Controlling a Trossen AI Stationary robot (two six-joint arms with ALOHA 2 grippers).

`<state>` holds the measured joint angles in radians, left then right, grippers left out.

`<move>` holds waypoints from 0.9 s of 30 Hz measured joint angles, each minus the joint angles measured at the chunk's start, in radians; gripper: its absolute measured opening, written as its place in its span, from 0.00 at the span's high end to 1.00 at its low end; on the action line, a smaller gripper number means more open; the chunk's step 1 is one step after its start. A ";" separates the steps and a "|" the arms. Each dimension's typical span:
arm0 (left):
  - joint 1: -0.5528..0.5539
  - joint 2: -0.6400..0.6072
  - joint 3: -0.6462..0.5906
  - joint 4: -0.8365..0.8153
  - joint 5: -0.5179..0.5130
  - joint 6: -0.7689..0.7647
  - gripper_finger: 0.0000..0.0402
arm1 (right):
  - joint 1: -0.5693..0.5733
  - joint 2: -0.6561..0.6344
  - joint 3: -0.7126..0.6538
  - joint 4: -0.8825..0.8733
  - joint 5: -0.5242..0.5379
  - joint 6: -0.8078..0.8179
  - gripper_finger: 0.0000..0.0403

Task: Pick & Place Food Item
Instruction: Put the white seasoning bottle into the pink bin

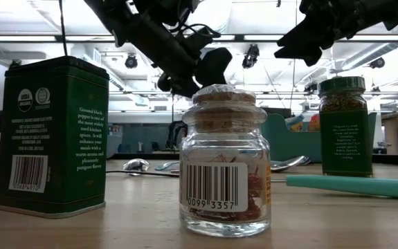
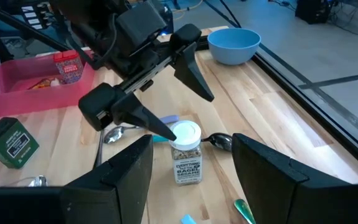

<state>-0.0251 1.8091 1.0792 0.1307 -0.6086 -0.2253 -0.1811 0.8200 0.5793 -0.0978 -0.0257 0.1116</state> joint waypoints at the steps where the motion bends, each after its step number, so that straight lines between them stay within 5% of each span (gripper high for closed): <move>1: 0.000 0.000 -0.001 0.000 0.000 -0.010 0.07 | 0.000 0.000 0.000 0.000 0.000 0.000 0.47; 6: 0.000 0.000 -0.006 -0.003 0.000 -0.040 0.01 | 0.000 0.000 0.000 0.000 0.000 0.000 0.47; 27: 0.001 0.052 -0.007 0.008 0.006 0.013 0.04 | 0.000 0.000 0.000 0.000 0.000 0.000 0.47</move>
<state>-0.0243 1.8614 1.0718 0.1389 -0.6023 -0.2123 -0.1812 0.8200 0.5793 -0.0975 -0.0259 0.1116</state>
